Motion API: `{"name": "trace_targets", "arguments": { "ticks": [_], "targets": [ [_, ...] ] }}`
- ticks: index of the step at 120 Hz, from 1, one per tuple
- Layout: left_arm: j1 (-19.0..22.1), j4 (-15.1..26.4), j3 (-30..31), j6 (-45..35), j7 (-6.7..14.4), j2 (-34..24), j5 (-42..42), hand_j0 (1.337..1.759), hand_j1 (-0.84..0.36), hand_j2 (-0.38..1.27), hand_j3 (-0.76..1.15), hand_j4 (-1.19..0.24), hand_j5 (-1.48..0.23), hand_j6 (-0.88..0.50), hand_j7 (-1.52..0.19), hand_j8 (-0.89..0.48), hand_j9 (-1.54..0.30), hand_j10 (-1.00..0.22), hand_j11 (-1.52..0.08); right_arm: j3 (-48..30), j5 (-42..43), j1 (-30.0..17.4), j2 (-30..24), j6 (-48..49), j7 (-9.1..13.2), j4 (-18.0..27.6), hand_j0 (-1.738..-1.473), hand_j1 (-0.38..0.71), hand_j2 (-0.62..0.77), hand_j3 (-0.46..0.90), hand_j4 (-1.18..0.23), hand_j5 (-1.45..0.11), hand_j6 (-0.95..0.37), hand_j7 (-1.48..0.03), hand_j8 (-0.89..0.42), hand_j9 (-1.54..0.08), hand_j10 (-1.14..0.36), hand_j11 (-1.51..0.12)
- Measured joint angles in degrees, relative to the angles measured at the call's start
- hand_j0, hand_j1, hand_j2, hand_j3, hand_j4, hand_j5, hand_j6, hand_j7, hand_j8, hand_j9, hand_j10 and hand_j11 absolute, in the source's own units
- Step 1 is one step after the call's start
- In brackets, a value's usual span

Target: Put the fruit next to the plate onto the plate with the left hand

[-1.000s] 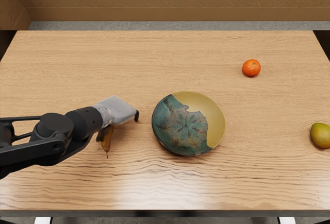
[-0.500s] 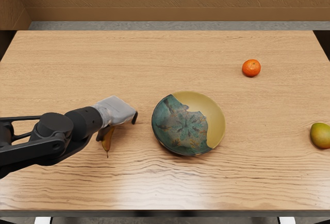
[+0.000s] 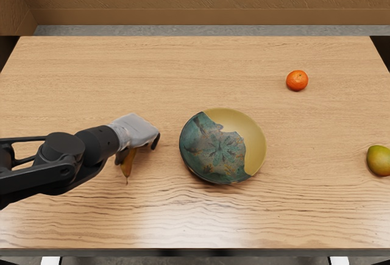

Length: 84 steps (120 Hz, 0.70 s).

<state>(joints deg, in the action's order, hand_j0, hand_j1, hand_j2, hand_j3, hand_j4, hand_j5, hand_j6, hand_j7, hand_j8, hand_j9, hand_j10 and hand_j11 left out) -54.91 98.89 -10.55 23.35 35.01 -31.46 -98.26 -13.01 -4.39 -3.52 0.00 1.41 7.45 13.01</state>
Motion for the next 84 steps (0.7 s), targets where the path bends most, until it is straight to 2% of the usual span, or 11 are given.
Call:
{"name": "trace_targets", "arguments": {
  "ticks": [24, 42, 84],
  "targets": [
    [0.0, 0.0, 0.0, 0.0, 0.0, -0.4, 0.1, 1.657, -0.24, 0.28, 0.00, -0.53, -0.70, -0.53, -0.69, -0.53, -0.69, -0.53, -0.69, 0.0, 0.0, 0.0, 0.0, 0.0, 0.0, 0.0, -1.658, -0.32, -0.01, 0.00, -0.03, -0.03, -0.03, -0.03, -0.03, -0.03, -0.03, -0.03],
    [-0.1, 0.0, 0.0, 0.4, 0.0, -0.4, 0.1, 1.657, -0.26, 0.26, 0.00, -0.55, -0.72, -0.55, -0.72, -0.49, -0.72, -0.55, -0.72, 0.0, 0.0, 0.0, 0.0, 0.0, 0.0, 0.0, -1.658, -0.32, -0.01, 0.00, -0.03, -0.03, -0.03, -0.03, -0.03, -0.03, -0.03, -0.03],
    [-0.7, 0.0, -0.3, 2.3, 0.0, -0.4, 2.3, 1.655, -0.30, 0.36, 0.00, -0.64, -0.80, -0.57, -0.81, -0.46, -0.82, -0.61, -0.82, 0.0, 0.0, 0.0, 0.0, 0.0, 0.0, 0.0, -1.658, -0.32, -0.01, 0.00, -0.03, -0.03, -0.03, -0.03, -0.03, -0.03, -0.03, -0.03]
  ]
}}
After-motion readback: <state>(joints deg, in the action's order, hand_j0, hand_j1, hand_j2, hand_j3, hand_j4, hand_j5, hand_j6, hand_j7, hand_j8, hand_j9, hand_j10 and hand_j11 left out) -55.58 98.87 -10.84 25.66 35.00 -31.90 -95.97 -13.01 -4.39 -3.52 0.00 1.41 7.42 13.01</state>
